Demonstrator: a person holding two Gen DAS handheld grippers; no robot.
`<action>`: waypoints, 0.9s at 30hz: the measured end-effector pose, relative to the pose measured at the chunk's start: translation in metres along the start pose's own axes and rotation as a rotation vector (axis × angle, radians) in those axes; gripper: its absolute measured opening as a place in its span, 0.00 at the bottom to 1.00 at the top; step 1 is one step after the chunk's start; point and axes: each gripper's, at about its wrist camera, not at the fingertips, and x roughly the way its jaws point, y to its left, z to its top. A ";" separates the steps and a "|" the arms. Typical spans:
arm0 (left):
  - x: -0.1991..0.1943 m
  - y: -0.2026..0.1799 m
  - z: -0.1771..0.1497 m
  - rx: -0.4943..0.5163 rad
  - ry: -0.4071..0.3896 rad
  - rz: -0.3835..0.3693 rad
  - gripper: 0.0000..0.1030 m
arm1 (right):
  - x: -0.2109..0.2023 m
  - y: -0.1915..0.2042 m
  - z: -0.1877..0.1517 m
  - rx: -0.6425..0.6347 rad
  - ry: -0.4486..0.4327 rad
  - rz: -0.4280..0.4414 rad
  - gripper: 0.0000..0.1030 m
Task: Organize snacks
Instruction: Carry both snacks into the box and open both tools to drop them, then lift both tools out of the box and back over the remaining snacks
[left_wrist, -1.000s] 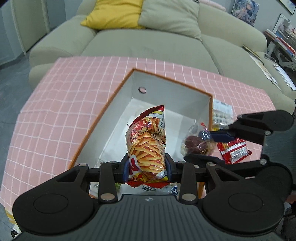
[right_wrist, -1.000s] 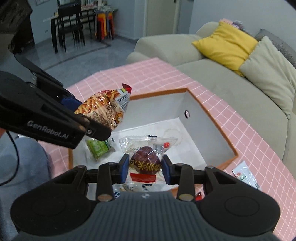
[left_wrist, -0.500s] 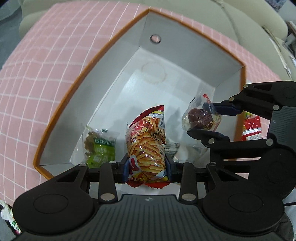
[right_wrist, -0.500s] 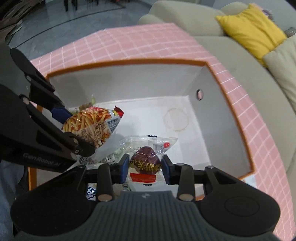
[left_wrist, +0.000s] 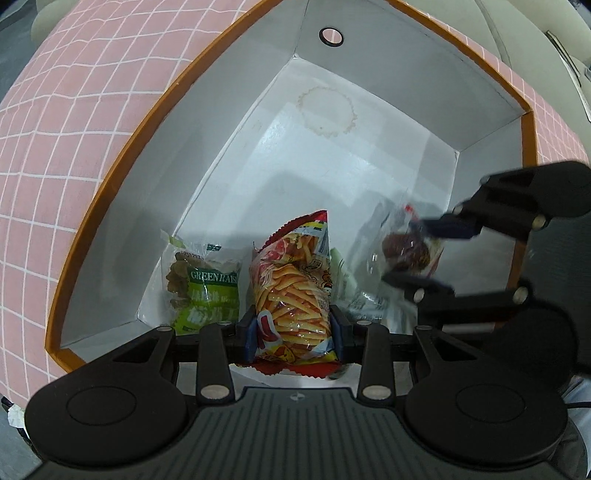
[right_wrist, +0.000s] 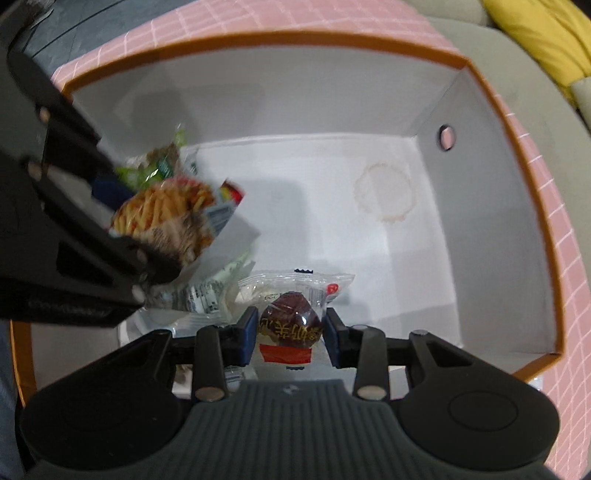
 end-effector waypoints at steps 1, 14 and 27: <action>0.000 0.000 0.001 0.009 0.006 0.004 0.41 | 0.002 0.002 -0.002 -0.005 0.013 0.022 0.34; 0.004 -0.006 0.000 0.086 0.059 0.055 0.48 | 0.008 0.005 -0.008 -0.018 0.048 0.076 0.44; -0.036 -0.012 -0.015 0.081 -0.034 0.031 0.67 | -0.037 0.009 -0.011 0.000 -0.045 -0.019 0.75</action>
